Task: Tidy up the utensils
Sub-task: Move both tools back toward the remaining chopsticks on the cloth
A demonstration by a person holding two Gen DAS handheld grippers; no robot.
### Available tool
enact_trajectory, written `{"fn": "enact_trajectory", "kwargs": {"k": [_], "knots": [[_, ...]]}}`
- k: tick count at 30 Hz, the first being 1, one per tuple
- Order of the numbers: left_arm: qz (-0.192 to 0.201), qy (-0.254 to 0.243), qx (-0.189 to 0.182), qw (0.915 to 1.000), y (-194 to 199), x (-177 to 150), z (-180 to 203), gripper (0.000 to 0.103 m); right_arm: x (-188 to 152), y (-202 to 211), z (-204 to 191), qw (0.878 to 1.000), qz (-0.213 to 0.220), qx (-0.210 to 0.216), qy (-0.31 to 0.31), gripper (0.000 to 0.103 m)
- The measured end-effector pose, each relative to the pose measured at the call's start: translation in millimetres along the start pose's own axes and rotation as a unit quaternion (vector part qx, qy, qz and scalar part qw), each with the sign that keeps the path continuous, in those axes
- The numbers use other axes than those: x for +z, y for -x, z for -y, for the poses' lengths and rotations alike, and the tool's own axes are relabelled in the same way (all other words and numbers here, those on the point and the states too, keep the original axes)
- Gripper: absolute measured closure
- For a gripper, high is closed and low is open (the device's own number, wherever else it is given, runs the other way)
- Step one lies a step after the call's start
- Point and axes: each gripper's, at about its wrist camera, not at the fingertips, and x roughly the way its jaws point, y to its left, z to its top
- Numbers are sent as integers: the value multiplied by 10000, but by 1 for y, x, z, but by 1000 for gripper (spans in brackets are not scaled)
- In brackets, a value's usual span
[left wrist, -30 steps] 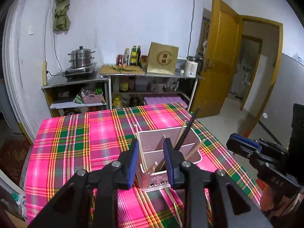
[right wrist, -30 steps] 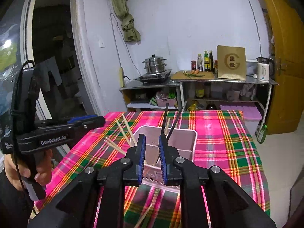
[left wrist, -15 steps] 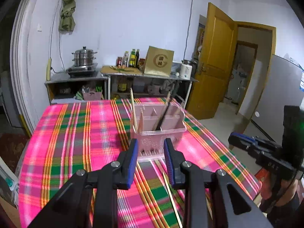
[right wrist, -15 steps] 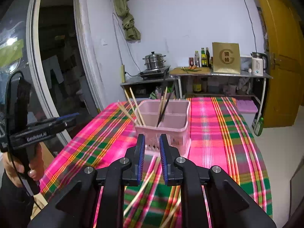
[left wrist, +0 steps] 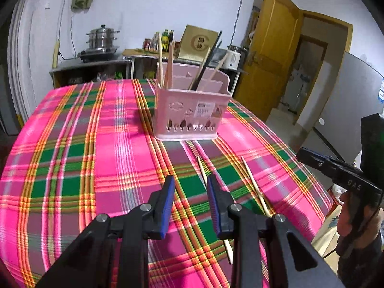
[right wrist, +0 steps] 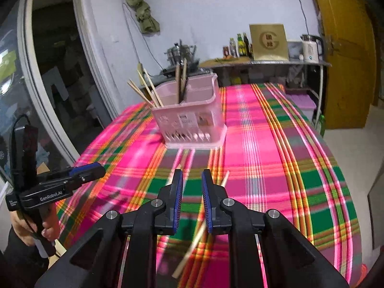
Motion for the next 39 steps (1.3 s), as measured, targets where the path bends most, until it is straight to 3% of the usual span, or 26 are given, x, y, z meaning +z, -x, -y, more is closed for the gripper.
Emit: {"fn": "enact_trajectory", "kwargs": {"k": [22, 39], "knots": [[-1111, -191, -54, 9936, -105, 13, 17, 74, -11, -83, 28, 9936, -1000, -489, -210, 87], [-1346, -573, 261, 9889, -139, 19, 31, 74, -6, -115, 31, 9887, -1302, -728, -116, 87]]}}
